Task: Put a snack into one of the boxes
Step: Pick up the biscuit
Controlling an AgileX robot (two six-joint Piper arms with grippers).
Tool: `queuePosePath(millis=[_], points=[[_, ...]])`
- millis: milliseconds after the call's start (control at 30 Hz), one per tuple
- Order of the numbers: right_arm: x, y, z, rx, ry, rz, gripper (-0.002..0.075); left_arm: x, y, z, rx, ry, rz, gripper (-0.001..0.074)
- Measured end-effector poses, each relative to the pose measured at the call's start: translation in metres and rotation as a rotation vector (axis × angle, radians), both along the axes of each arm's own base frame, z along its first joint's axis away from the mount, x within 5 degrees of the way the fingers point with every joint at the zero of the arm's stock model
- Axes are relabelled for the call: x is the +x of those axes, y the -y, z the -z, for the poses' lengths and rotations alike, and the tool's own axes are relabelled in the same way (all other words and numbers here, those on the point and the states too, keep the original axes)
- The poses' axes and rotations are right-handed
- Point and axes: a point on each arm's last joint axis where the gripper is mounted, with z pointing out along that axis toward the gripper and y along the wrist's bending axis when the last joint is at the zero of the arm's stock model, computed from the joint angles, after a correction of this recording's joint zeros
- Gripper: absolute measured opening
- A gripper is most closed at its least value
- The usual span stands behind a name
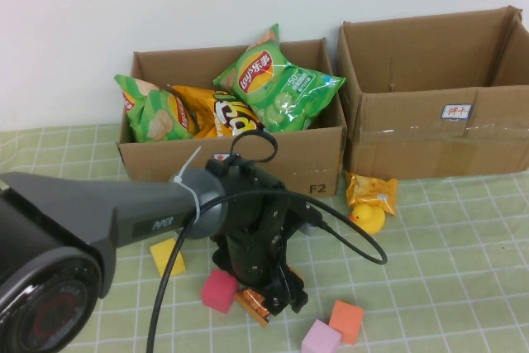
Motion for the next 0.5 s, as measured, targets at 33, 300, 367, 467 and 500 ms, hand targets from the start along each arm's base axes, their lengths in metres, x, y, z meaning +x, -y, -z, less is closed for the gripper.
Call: queuePosePath(millis=[33,300,367,467,500], points=[[0.0,0.0,0.0,0.0,0.0,0.0,-0.0002,0.0,0.0,0.001,-0.001,-0.003,-0.002,0.0557],[0.0,0.0,0.0,0.002,0.006,0.002,-0.0002,0.0,0.003,-0.003,-0.017,-0.012,-0.005,0.0347],[0.0,0.0,0.0,0.004,0.006,0.002,-0.0002,0.002,0.004,-0.005,-0.014,-0.015,-0.003,0.0347],[0.0,0.0,0.0,0.004,0.006,0.002,-0.0002,0.007,0.008,-0.013,-0.015,-0.011,-0.002,0.0347],[0.0,0.0,0.0,0.004,0.006,0.002,-0.0002,0.009,0.01,-0.017,-0.014,-0.011,-0.003,0.0347]])
